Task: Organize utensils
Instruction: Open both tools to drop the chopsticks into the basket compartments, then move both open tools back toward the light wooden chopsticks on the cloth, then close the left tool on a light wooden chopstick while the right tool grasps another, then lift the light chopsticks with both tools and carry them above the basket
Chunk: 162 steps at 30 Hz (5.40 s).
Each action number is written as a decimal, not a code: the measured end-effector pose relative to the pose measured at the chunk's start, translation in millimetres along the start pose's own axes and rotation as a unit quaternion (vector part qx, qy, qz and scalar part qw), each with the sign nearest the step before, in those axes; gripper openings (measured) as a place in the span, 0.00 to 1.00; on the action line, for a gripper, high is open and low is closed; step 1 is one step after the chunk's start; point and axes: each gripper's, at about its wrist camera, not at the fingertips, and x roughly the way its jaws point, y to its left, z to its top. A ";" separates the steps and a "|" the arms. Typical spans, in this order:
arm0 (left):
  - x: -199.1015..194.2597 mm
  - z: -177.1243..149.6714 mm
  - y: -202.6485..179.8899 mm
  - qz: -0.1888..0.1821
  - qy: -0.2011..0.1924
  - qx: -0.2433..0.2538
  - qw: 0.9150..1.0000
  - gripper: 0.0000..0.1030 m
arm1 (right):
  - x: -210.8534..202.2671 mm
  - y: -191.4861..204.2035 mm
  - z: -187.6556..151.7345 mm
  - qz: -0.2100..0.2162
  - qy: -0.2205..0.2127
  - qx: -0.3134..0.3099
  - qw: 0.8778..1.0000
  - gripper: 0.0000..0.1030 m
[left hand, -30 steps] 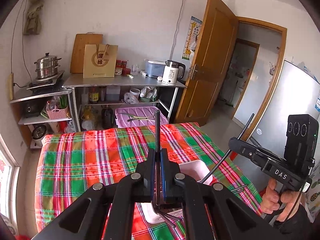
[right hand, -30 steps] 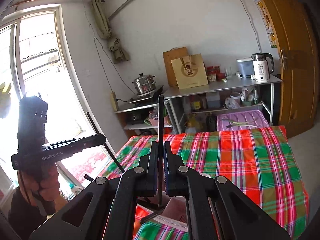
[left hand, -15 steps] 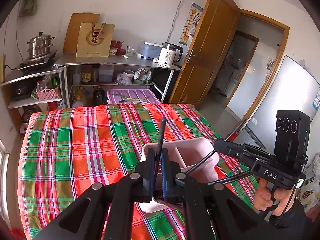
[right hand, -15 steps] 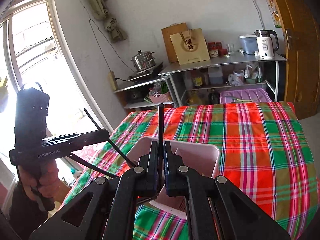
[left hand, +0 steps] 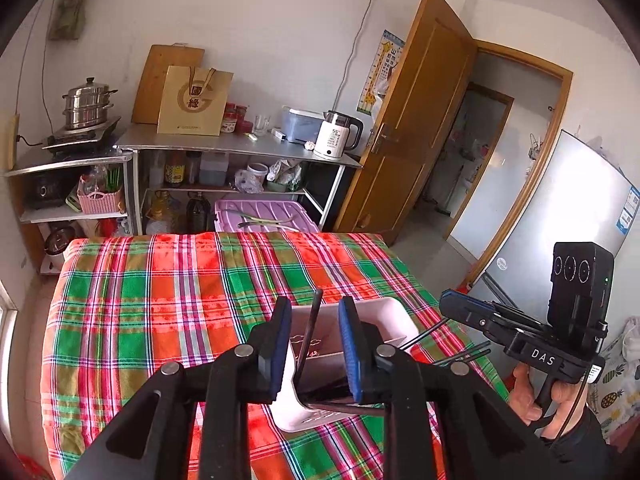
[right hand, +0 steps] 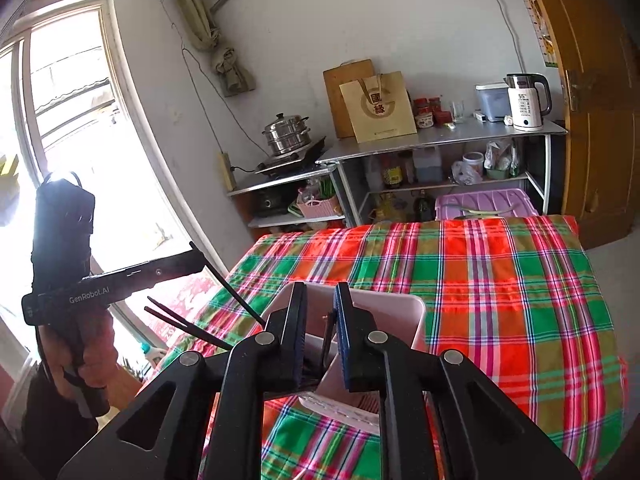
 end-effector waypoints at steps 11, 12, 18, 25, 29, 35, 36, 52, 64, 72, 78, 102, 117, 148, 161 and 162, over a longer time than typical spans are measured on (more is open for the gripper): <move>-59.4 -20.6 -22.5 0.002 -0.042 0.014 0.999 0.26 | -49.6 9.0 -12.9 -0.004 -0.027 -0.009 1.000 0.16; -64.7 -25.2 -24.1 0.005 -0.044 0.015 0.999 0.26 | -55.5 11.1 -16.8 -0.007 -0.029 -0.012 0.999 0.16; -96.4 -65.9 -44.9 0.014 -0.064 0.028 0.997 0.26 | -92.2 22.6 -47.9 -0.015 -0.042 -0.022 0.999 0.16; -109.8 -129.1 -74.4 0.016 -0.059 0.044 0.997 0.26 | -122.1 28.0 -94.8 -0.034 -0.038 -0.028 0.998 0.16; -106.7 -162.2 -84.1 0.015 -0.045 0.039 0.998 0.26 | -132.5 22.6 -120.3 -0.042 -0.031 -0.013 0.999 0.16; -88.7 -198.3 -89.1 0.016 -0.009 0.028 0.999 0.26 | -132.1 12.7 -147.3 -0.053 -0.006 0.007 0.999 0.16; -85.0 -202.7 -89.4 0.018 -0.002 0.028 0.999 0.26 | -130.2 10.4 -150.1 -0.055 -0.001 0.011 0.998 0.16; -25.2 -231.7 -85.4 0.043 0.087 0.024 0.995 0.26 | -80.3 0.5 -188.8 -0.080 0.077 0.027 0.993 0.16; 27.5 -248.1 -80.8 0.062 0.151 0.020 0.986 0.26 | -21.0 -9.5 -214.3 -0.110 0.152 0.040 0.981 0.16; 42.1 -250.2 -77.6 0.075 0.167 0.017 0.983 0.26 | -12.5 -11.6 -213.8 -0.128 0.161 0.034 0.978 0.16; 46.7 -252.3 -83.8 0.092 0.164 0.033 0.982 0.26 | -5.5 -2.9 -213.1 -0.149 0.171 0.002 0.974 0.16; 48.7 -243.1 -68.3 0.140 0.185 0.034 0.972 0.09 | -4.5 -24.6 -199.9 -0.168 0.201 -0.010 0.965 0.10; 77.2 -224.9 -73.8 0.142 0.208 0.070 0.965 0.09 | 12.0 -38.8 -184.8 -0.156 0.209 0.024 0.965 0.09; 13.6 -146.8 -96.2 0.093 0.114 0.060 0.987 0.05 | -40.8 -12.3 -124.6 -0.111 0.102 0.011 0.989 0.05; -45.1 -112.4 -125.7 0.073 0.033 0.086 0.993 0.05 | -90.9 21.7 -95.2 -0.104 0.017 -0.035 0.994 0.04; -44.4 -113.6 -125.4 0.072 0.035 0.085 0.993 0.05 | -90.9 21.4 -96.8 -0.103 0.017 -0.035 0.994 0.04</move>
